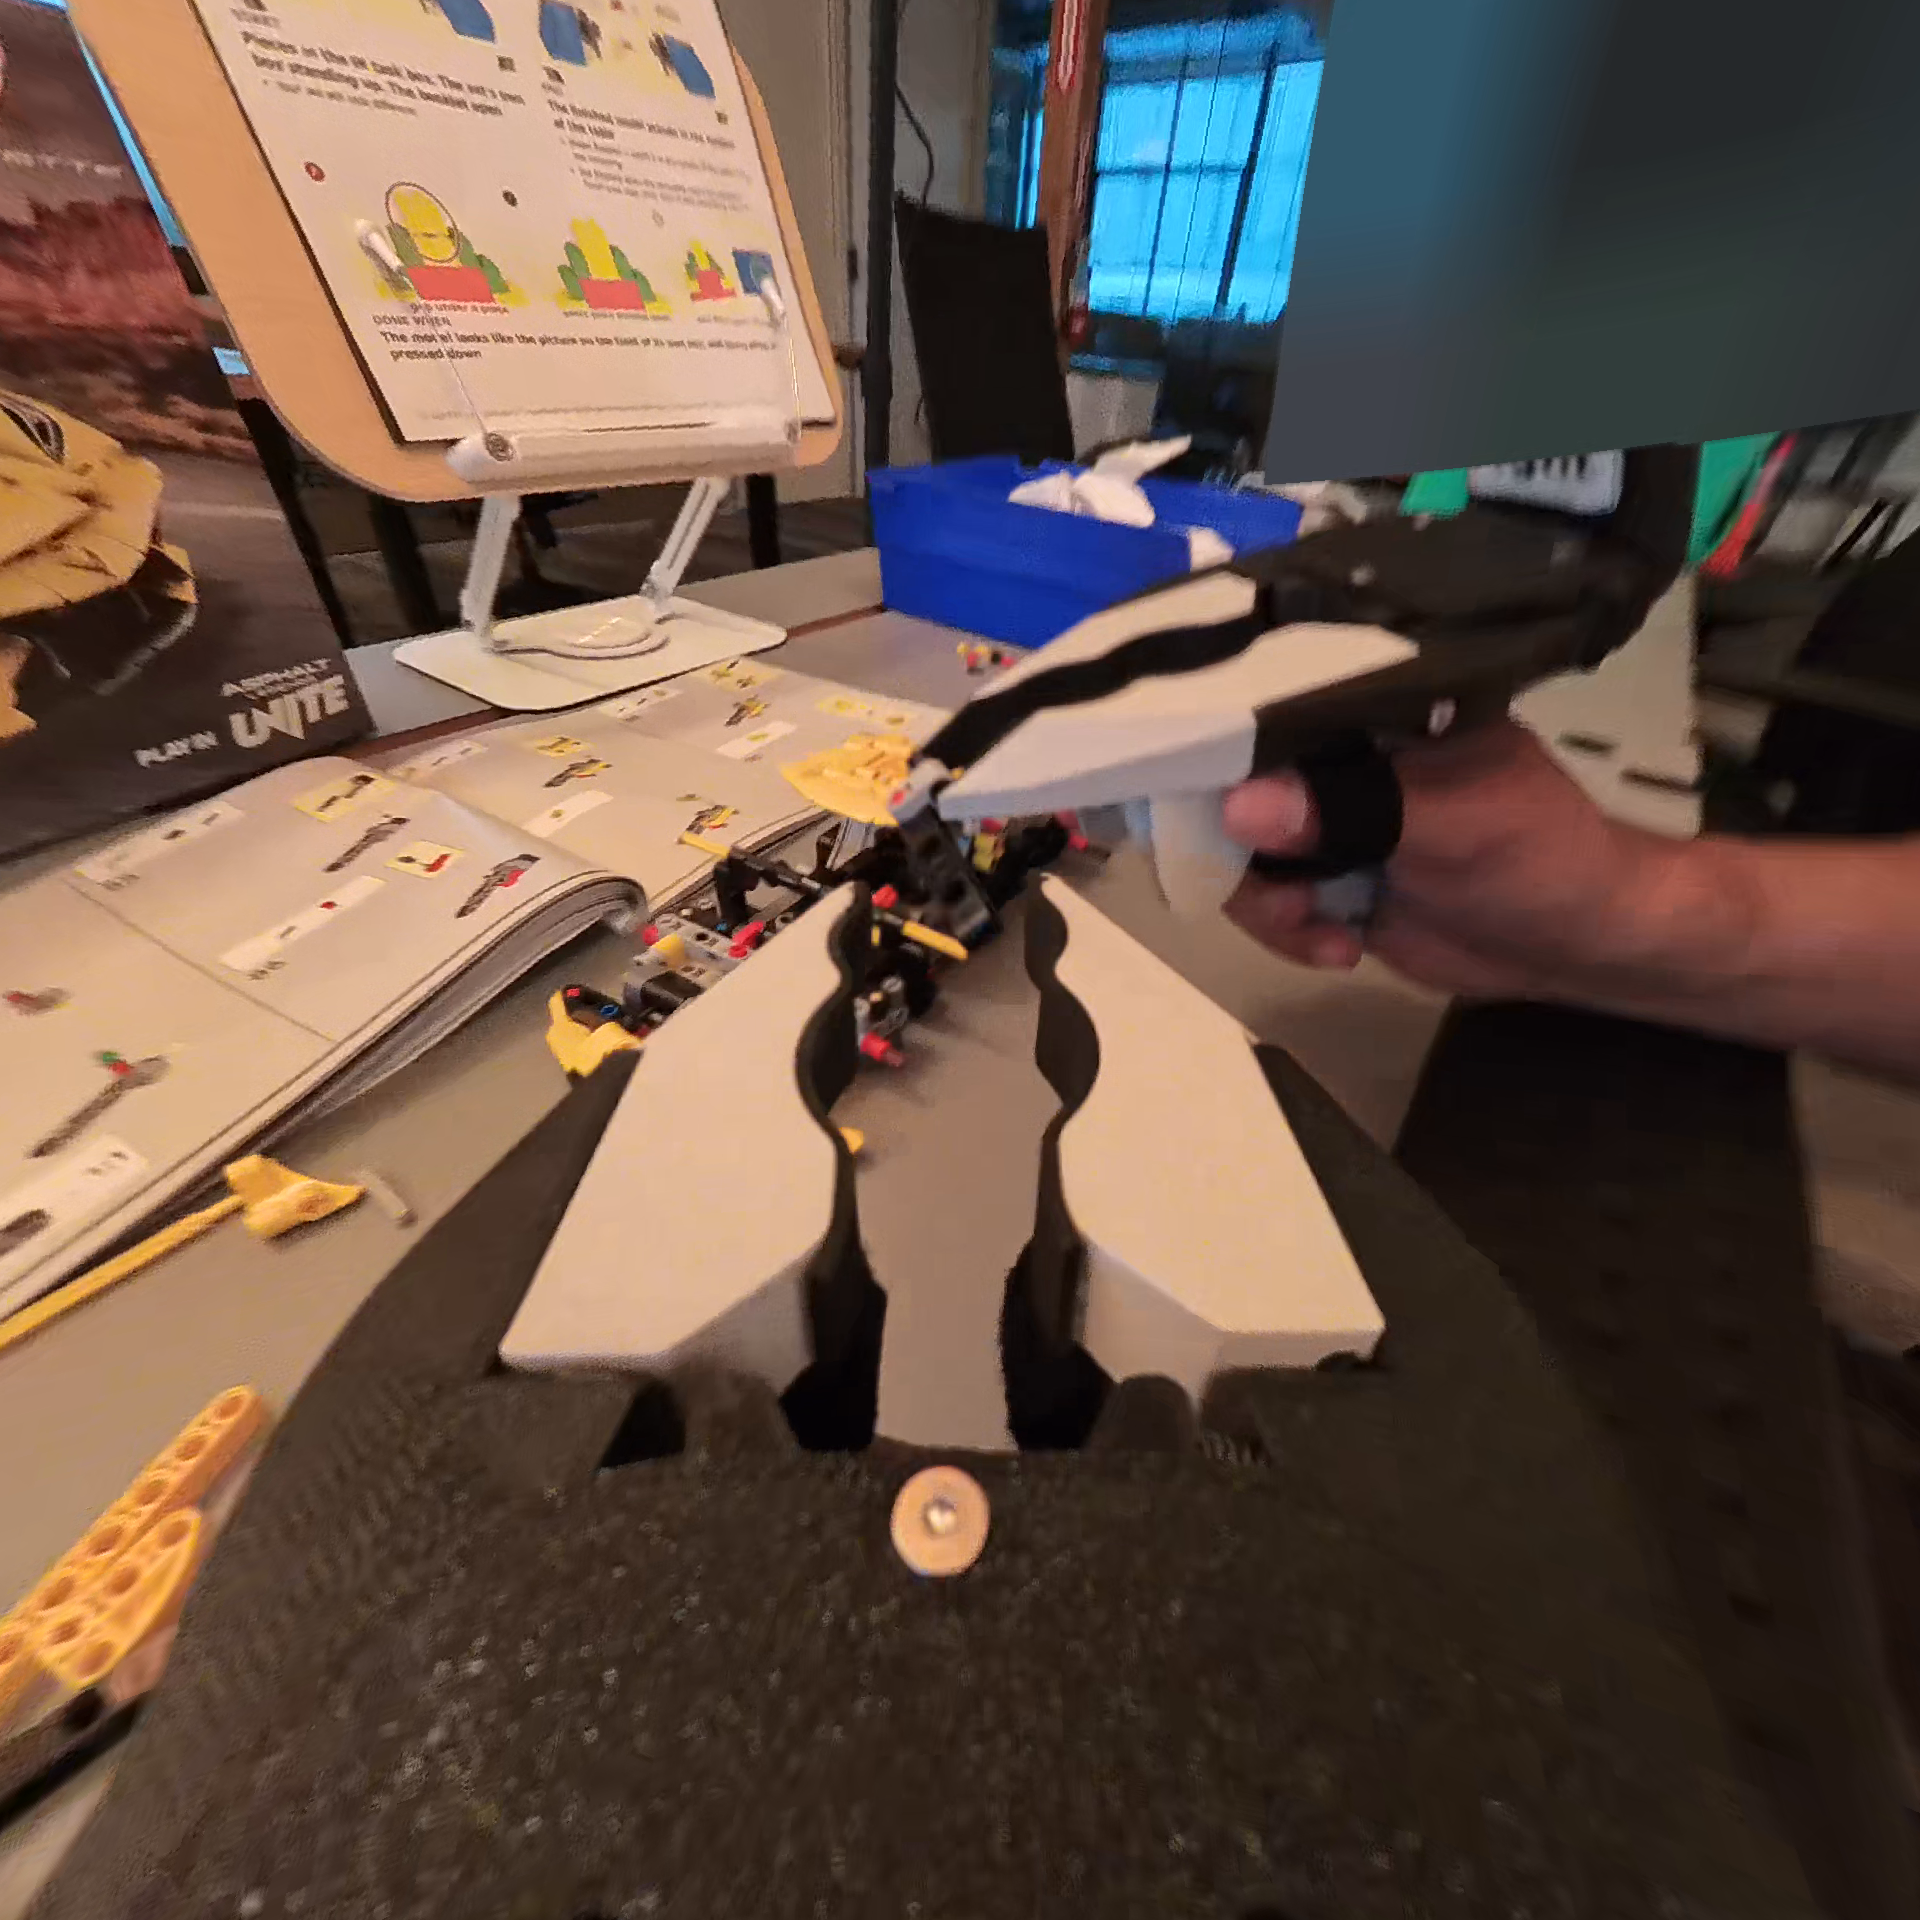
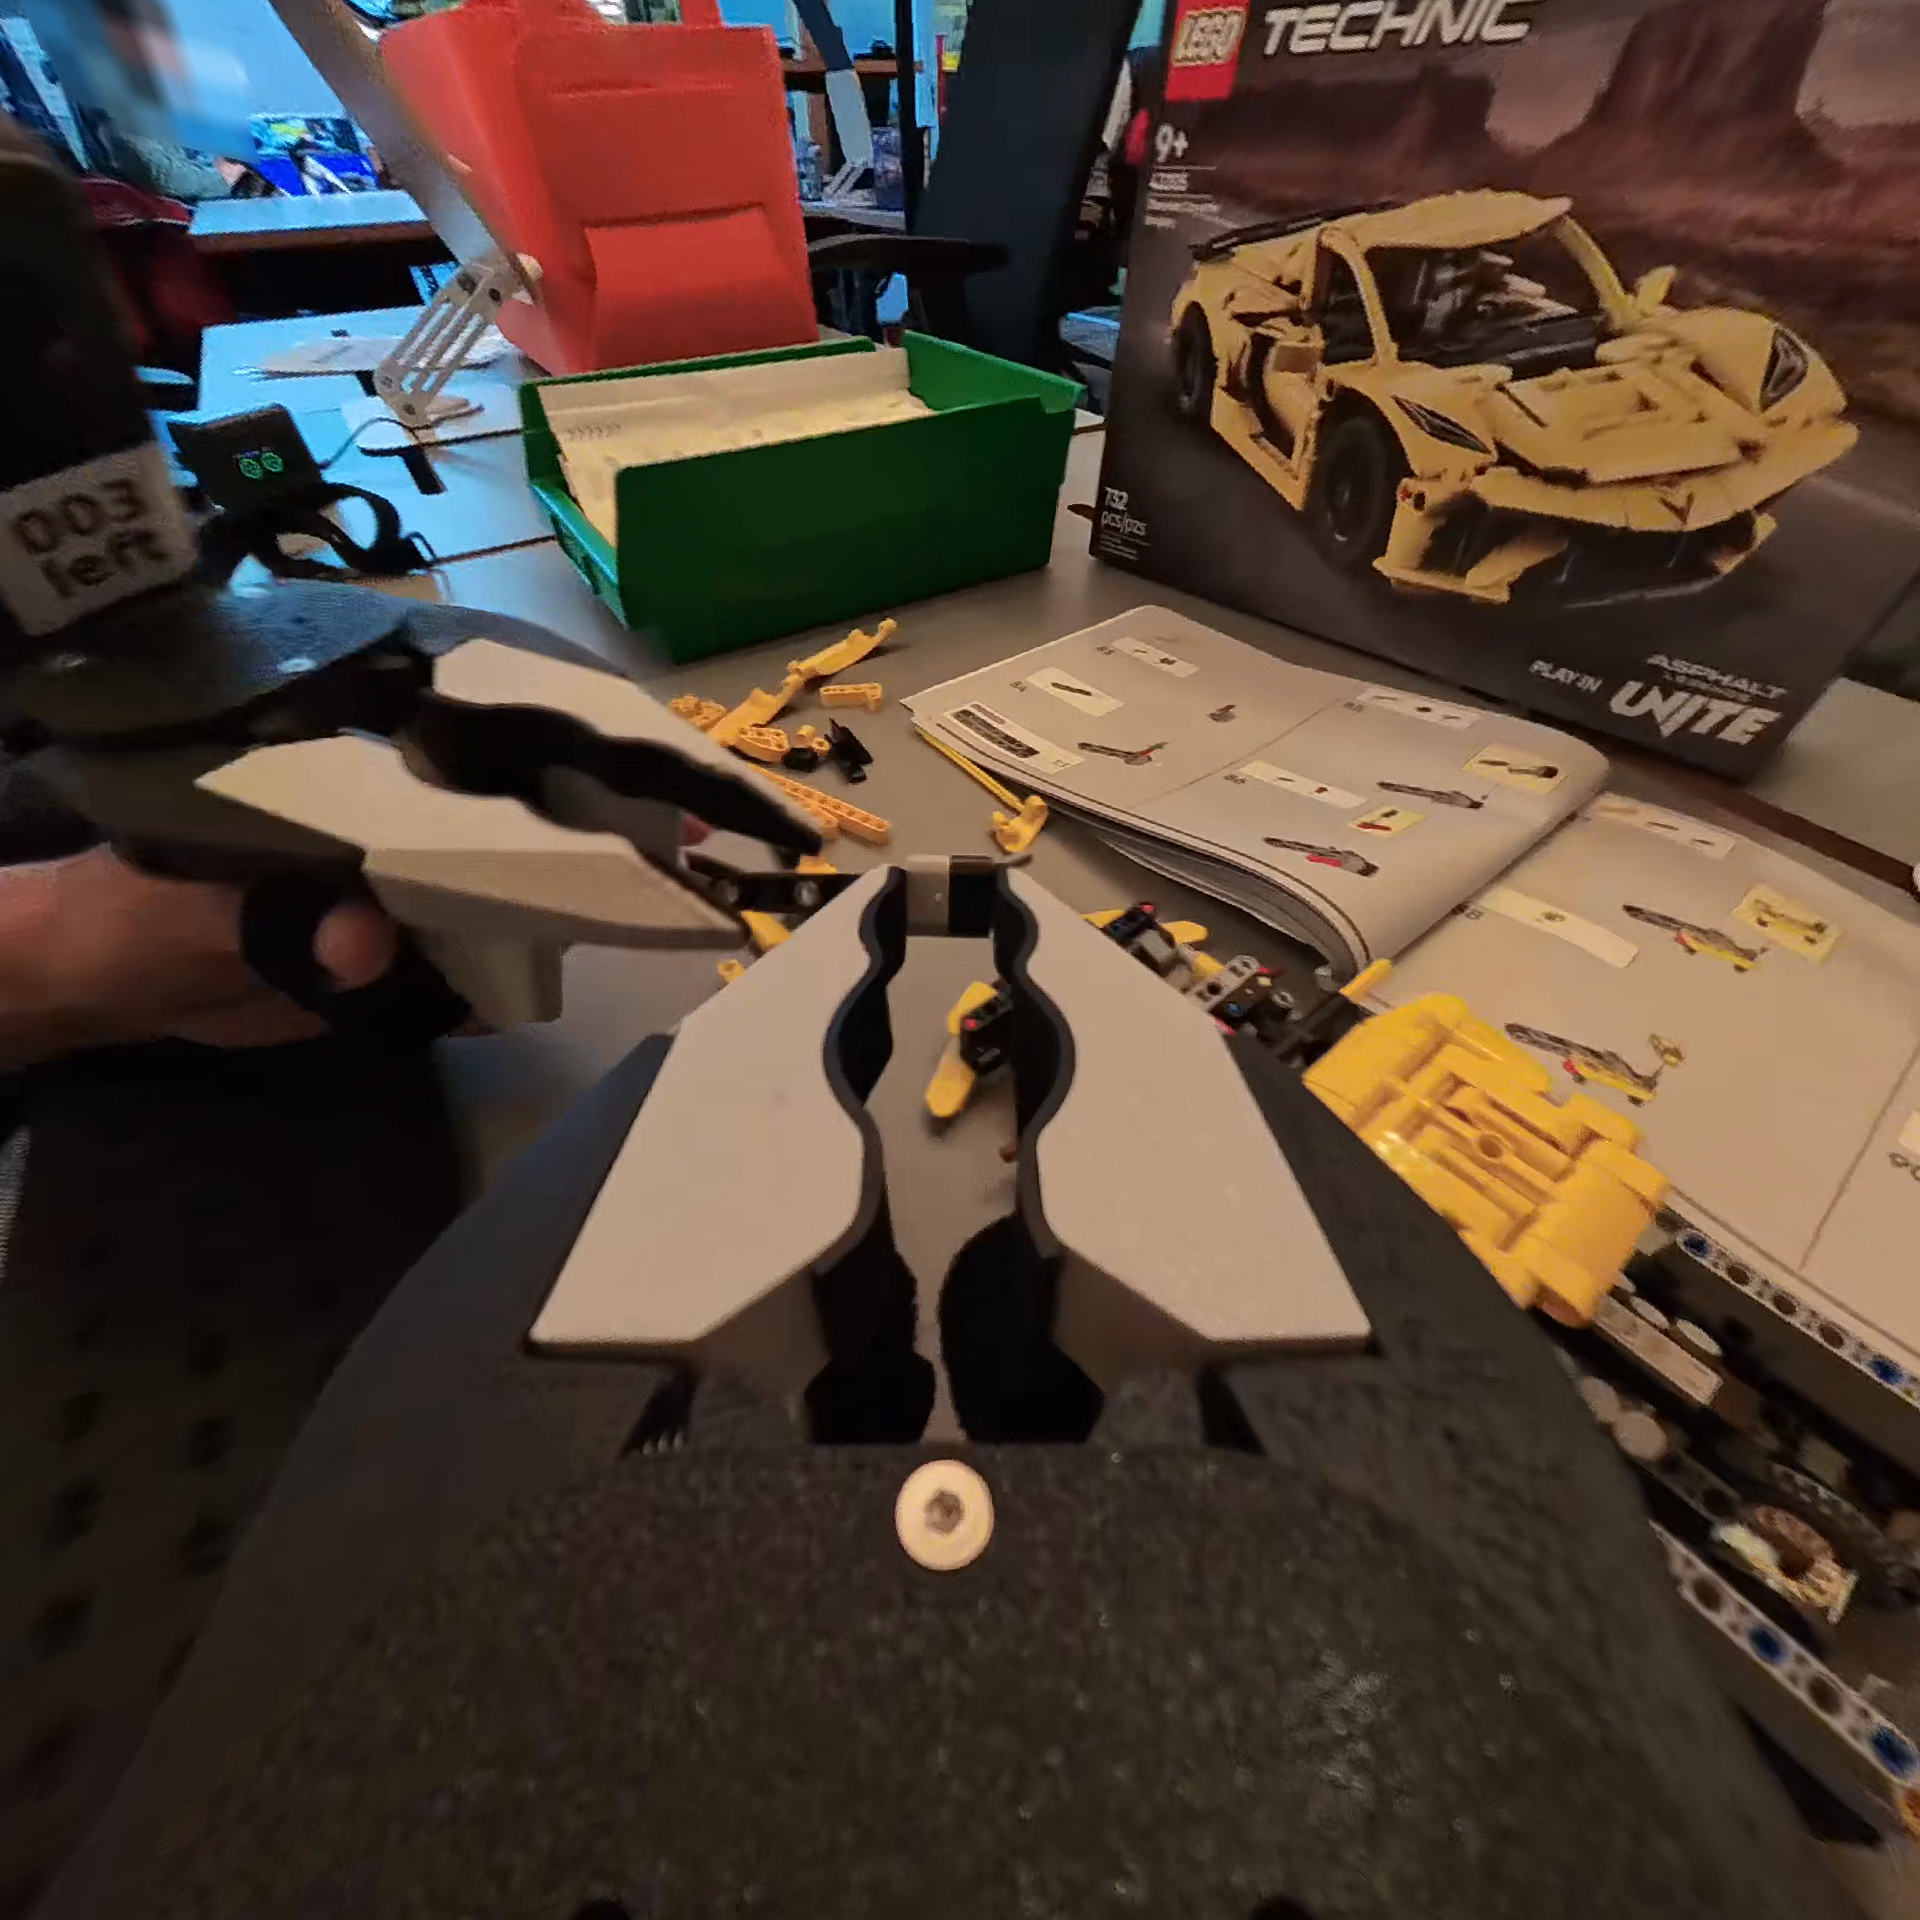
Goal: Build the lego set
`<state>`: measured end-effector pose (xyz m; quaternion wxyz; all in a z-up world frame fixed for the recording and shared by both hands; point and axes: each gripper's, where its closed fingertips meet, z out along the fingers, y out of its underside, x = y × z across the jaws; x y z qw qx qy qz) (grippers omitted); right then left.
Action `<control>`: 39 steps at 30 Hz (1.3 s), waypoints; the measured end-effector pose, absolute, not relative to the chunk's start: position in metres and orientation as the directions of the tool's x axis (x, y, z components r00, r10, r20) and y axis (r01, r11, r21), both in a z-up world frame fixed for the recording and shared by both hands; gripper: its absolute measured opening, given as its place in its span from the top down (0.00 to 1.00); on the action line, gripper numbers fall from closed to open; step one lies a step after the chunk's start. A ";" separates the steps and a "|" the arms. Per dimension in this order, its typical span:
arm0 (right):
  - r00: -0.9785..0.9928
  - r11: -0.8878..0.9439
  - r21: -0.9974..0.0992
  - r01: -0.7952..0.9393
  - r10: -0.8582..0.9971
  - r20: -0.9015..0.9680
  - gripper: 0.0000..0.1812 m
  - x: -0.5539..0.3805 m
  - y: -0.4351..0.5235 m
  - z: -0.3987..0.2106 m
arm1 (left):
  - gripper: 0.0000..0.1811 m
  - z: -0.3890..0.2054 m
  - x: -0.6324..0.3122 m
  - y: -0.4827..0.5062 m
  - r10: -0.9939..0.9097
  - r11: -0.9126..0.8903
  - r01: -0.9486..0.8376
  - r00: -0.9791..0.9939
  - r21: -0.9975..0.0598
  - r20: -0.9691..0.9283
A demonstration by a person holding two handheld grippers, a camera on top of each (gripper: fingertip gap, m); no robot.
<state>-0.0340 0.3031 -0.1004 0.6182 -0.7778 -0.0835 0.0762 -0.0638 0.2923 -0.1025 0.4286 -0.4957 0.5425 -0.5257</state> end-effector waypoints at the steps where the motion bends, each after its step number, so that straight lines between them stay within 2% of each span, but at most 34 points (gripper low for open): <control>1: 0.972 -0.215 -0.976 0.024 0.232 -0.027 0.92 -0.037 0.303 -0.099 | 0.84 -0.100 -0.064 0.295 -0.984 -0.085 -0.072 -0.148 -0.994 0.095; 6: 0.964 -0.223 -0.974 -0.041 0.248 -0.098 0.91 -0.039 0.303 -0.100 | 0.85 -0.101 -0.065 0.295 -0.975 -0.122 -0.083 -0.175 -0.989 0.135; 9: 0.961 -0.228 -0.973 -0.044 0.258 -0.104 0.91 -0.039 0.303 -0.101 | 0.93 -0.100 -0.067 0.290 -0.971 -0.111 -0.076 -0.203 -0.991 0.125; 16: 0.965 -0.238 -0.971 -0.026 0.247 -0.087 0.92 -0.038 0.303 -0.104 | 0.93 -0.108 -0.065 0.289 -0.961 -0.136 -0.127 -0.225 -0.983 0.162; 21: 0.974 -0.182 -0.981 0.062 0.227 0.020 0.91 -0.041 0.303 -0.097 | 0.93 -0.106 -0.066 0.287 -0.928 -0.221 -0.136 -0.275 -0.966 0.251; 25: 0.973 -0.177 -0.983 0.044 0.232 0.002 0.91 -0.041 0.303 -0.096 | 0.94 -0.106 -0.067 0.288 -0.932 -0.216 -0.140 -0.266 -0.966 0.247; 30: 0.954 -0.202 -0.978 -0.055 0.279 -0.111 0.89 -0.045 0.304 -0.099 | 0.96 -0.102 -0.069 0.299 -0.946 -0.219 -0.112 -0.220 -0.969 0.239; 32: 0.936 -0.202 -0.974 -0.104 0.310 -0.165 0.81 -0.044 0.303 -0.095 | 0.96 -0.100 -0.069 0.305 -0.942 -0.236 -0.105 -0.218 -0.966 0.254; 39: 0.941 -0.154 -0.964 -0.217 0.230 -0.248 0.82 0.011 0.292 -0.080 | 0.96 -0.101 -0.055 0.361 -0.979 -0.167 -0.178 -0.083 -0.970 0.184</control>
